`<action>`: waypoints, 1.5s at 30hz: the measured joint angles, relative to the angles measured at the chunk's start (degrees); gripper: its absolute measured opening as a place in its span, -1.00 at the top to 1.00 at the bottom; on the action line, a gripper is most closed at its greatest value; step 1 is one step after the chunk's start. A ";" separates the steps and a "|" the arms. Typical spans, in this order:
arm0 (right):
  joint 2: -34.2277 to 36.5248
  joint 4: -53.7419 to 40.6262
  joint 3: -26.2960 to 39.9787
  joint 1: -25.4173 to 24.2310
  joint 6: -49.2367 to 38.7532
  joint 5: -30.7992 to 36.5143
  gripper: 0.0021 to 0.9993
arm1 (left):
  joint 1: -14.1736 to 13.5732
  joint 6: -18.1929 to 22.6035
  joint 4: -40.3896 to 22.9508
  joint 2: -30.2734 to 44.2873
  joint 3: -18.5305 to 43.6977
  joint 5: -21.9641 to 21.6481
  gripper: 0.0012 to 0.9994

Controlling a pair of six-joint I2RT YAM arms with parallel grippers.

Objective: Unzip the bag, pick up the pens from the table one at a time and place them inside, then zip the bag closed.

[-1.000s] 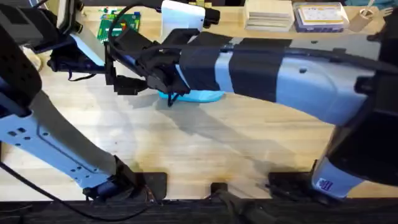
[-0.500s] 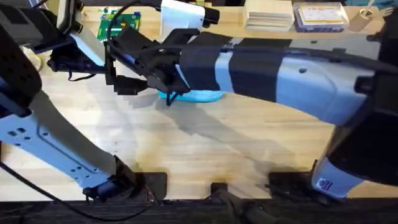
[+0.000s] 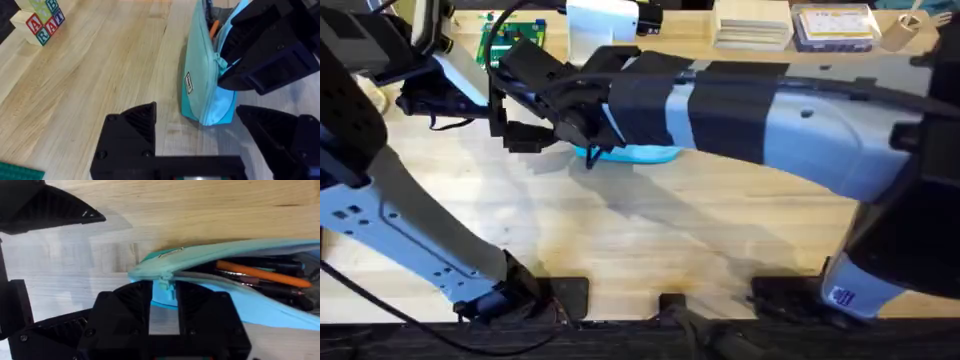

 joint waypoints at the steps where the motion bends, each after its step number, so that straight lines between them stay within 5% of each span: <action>1: 0.00 -0.05 0.00 0.00 -0.06 0.05 0.43 | 0.00 0.00 -0.02 0.00 0.00 0.00 -0.99; 18: 0.00 0.08 0.00 0.00 -0.76 0.27 0.92 | 0.00 0.00 -0.02 0.00 0.00 0.00 -0.99; 45: -1.57 -4.21 0.09 0.24 -2.91 0.43 0.94 | 0.00 0.00 -0.01 -0.01 0.00 0.00 -0.99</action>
